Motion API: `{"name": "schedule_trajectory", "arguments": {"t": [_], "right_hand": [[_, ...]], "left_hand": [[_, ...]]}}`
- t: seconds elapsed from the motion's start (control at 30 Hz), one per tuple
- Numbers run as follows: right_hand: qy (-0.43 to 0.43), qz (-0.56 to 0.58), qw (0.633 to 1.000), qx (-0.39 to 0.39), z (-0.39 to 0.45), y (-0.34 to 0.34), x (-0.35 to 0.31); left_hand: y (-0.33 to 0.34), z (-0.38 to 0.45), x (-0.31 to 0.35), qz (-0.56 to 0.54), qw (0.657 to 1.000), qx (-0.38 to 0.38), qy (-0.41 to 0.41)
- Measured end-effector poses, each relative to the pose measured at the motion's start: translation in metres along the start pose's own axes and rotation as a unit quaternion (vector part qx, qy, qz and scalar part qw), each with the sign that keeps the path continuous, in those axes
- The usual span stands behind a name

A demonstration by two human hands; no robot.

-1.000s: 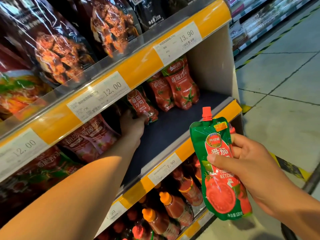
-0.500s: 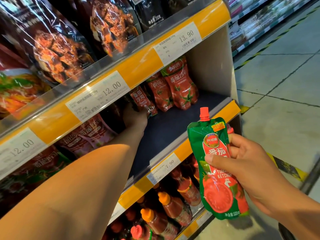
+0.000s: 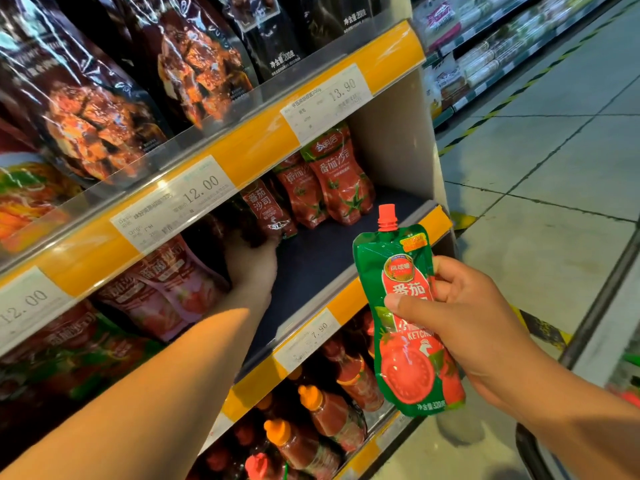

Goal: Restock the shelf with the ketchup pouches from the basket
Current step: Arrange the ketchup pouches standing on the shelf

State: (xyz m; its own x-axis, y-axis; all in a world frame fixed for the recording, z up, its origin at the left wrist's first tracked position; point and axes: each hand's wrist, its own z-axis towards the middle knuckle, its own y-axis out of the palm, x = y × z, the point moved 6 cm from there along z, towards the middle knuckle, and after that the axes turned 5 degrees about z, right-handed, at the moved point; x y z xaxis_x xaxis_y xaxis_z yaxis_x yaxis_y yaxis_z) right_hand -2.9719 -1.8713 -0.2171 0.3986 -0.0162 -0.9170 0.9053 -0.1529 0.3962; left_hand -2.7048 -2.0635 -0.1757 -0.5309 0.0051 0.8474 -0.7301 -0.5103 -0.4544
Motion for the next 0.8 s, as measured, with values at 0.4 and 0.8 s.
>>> {"name": "schedule_trajectory", "arguments": {"t": [0.4,0.8], "right_hand": [[-0.044,-0.052,0.998,0.017,-0.007,0.024,-0.024],[-0.093,-0.206,0.974,0.005,-0.016,0.039,-0.054]], "left_hand": [[-0.032,-0.209,0.077,-0.176,0.883,-0.435,0.028],[-0.051,-0.197,0.066,-0.136,0.931,-0.338,0.034]]}}
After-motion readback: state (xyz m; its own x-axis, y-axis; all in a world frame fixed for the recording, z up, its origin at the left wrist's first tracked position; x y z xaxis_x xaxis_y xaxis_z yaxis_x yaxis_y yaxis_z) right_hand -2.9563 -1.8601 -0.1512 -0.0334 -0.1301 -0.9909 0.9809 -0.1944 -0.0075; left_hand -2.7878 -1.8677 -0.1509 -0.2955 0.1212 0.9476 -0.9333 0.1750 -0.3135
